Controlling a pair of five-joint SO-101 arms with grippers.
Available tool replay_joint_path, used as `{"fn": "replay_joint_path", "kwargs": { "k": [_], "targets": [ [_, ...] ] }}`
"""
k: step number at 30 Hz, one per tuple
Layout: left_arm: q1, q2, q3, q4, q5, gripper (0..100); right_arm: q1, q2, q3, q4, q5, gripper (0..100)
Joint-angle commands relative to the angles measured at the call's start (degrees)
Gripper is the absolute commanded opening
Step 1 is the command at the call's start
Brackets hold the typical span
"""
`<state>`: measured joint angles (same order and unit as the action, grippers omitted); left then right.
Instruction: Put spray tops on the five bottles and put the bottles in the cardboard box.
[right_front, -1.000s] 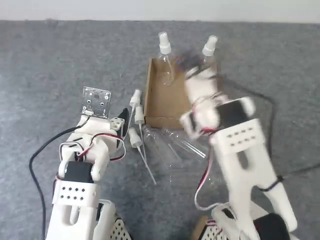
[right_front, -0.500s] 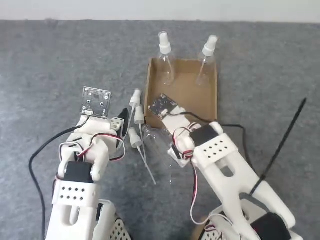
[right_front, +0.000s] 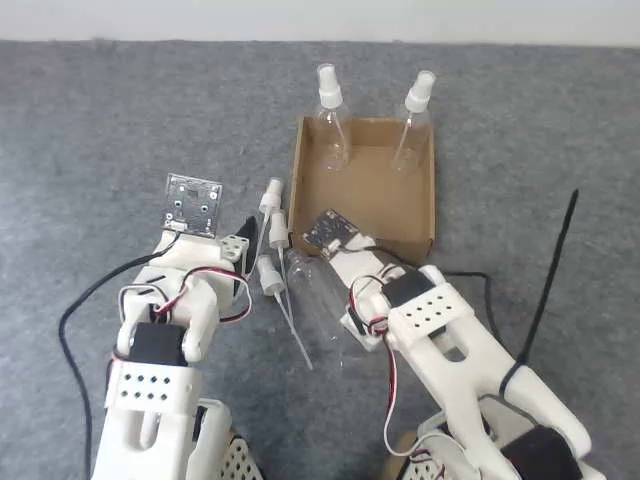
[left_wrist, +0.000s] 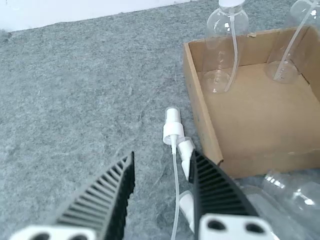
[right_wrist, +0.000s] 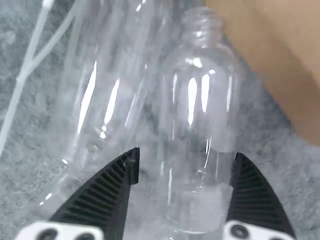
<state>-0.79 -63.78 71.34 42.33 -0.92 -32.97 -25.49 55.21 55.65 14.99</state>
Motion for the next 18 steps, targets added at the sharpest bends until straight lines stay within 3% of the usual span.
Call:
{"fn": "replay_joint_path", "kwargs": {
  "k": [1,7,14,18],
  "targets": [
    [0.3,-1.0,-0.1,-1.5,0.1,16,1.8,-2.4,0.5,-0.3,0.9,23.7],
    [0.3,-1.0,-0.1,-1.5,0.1,16,6.8,-2.6,0.6,-0.3,0.9,22.7],
    [0.3,-1.0,-0.1,-1.5,0.1,16,7.3,-3.0,-1.8,-0.4,1.1,1.2],
    [0.3,-1.0,-0.1,-1.6,0.1,16,7.3,-3.1,-3.2,2.7,7.4,1.0]
  ]
}}
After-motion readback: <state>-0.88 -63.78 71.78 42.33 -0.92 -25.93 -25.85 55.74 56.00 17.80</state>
